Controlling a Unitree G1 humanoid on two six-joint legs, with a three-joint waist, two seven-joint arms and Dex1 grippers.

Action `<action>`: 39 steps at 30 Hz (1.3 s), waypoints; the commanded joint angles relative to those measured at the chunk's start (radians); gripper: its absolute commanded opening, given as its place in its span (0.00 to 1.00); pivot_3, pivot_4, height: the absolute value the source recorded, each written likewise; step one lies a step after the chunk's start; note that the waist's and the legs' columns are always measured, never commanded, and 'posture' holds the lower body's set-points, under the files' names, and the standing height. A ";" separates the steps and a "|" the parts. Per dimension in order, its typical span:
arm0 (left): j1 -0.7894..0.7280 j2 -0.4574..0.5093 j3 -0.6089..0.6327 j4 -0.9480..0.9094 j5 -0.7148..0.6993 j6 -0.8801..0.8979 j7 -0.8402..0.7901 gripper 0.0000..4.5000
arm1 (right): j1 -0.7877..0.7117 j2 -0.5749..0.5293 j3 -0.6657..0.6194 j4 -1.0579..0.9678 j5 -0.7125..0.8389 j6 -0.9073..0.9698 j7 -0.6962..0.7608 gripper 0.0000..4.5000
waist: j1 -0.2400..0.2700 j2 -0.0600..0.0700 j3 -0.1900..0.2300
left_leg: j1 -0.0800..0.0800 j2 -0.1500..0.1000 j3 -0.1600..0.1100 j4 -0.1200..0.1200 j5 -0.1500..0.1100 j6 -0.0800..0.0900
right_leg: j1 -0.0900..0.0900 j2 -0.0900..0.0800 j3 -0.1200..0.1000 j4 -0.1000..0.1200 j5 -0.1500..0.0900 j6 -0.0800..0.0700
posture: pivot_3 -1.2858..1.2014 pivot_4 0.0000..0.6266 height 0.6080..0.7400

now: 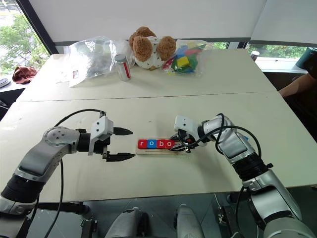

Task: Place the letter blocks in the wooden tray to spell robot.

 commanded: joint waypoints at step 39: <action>-0.016 -0.022 0.008 0.010 0.009 -0.018 -0.003 1.00 | -0.019 -0.051 -0.109 -0.124 0.044 -0.014 -0.034 0.99 | 0.003 0.000 0.000 | 0.000 0.000 0.000 0.000 0.000 0.000 | 0.000 0.000 0.000 0.000 0.000 0.000 | 0.52 0.24 1.00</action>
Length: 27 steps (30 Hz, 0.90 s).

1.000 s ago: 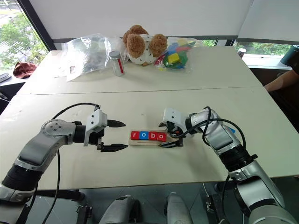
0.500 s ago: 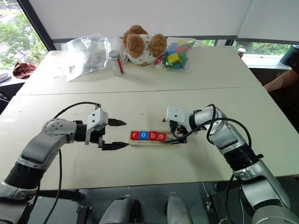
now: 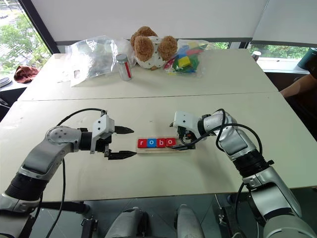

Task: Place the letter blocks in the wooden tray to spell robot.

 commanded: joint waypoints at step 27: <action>-0.132 -0.139 -0.078 0.019 -0.035 -0.025 -0.035 1.00 | 0.449 0.631 -0.716 -0.693 -0.195 1.012 -1.221 0.99 | -0.003 0.001 -0.002 | 0.001 -0.001 0.001 -0.001 0.001 -0.002 | -0.001 0.003 0.002 0.004 0.000 0.000 | 0.52 0.24 1.00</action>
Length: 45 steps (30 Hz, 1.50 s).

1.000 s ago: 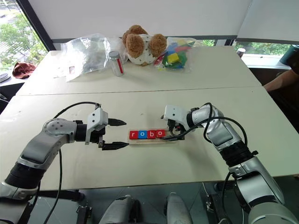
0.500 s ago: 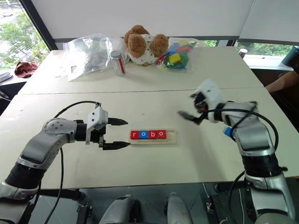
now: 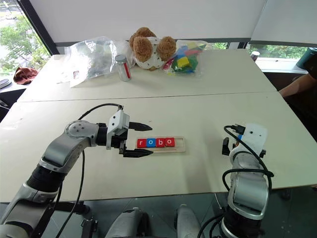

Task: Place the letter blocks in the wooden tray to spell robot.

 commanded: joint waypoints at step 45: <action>0.023 0.052 0.038 -0.024 0.009 -0.006 0.045 1.00 | 0.008 -0.092 0.217 0.154 0.289 -0.217 0.088 0.95 | 0.001 -0.001 -0.001 | 0.001 0.001 -0.002 -0.001 0.000 0.001 | 0.003 0.000 -0.001 -0.002 0.000 0.000 | 0.52 0.24 1.00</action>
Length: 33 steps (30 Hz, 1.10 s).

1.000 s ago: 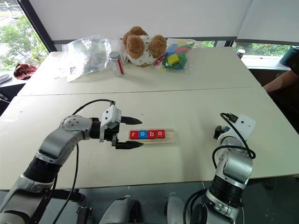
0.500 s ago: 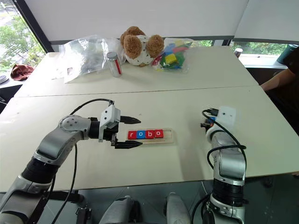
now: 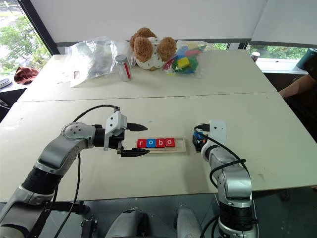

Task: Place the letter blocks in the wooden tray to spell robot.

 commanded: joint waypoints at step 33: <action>0.094 0.279 0.181 -0.104 -0.043 0.040 -0.107 1.00 | -0.520 -0.590 0.281 1.263 -0.007 -1.253 1.291 0.98 | 0.000 -0.001 0.002 | 0.000 0.001 0.001 0.000 -0.001 0.001 | 0.000 -0.001 0.000 -0.002 0.000 0.000 | 0.52 0.24 1.00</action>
